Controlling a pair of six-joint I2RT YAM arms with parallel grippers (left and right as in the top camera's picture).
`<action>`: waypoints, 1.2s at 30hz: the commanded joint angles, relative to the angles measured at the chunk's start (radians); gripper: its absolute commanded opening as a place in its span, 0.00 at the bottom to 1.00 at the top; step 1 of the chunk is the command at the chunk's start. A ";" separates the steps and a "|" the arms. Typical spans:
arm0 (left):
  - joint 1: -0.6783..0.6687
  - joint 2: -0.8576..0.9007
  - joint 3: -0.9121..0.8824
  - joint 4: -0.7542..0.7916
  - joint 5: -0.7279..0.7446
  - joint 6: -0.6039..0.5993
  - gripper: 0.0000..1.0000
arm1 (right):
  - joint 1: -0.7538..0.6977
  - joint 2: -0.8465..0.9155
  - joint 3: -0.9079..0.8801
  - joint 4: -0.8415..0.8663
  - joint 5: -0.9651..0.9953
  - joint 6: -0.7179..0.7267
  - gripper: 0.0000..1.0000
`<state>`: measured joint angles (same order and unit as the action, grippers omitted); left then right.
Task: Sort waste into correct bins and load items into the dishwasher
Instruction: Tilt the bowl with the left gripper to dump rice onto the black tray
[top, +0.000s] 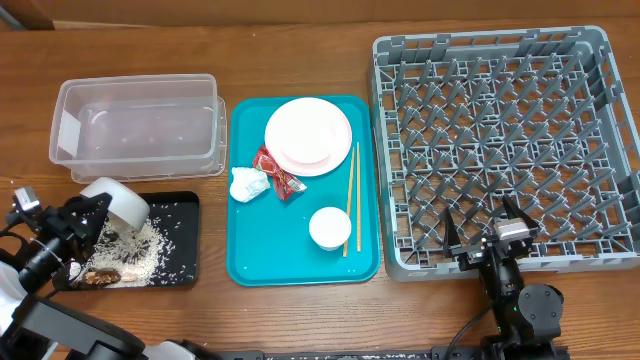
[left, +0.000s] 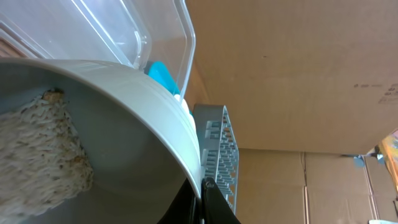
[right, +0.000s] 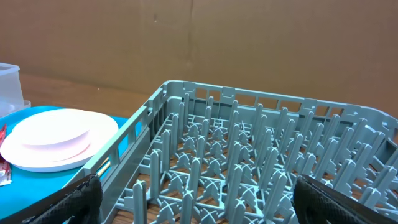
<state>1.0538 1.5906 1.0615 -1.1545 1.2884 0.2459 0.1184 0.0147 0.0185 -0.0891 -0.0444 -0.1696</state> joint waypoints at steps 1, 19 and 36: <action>0.001 -0.020 -0.006 -0.012 0.062 -0.024 0.04 | 0.006 -0.012 -0.011 0.008 0.002 -0.003 1.00; 0.001 -0.015 -0.006 -0.168 0.142 0.087 0.04 | 0.006 -0.012 -0.011 0.008 0.002 -0.003 1.00; -0.002 -0.008 -0.006 -0.140 0.192 0.039 0.04 | 0.006 -0.012 -0.011 0.008 0.002 -0.003 1.00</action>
<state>1.0538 1.5906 1.0561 -1.3125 1.4483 0.2813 0.1184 0.0147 0.0185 -0.0898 -0.0448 -0.1696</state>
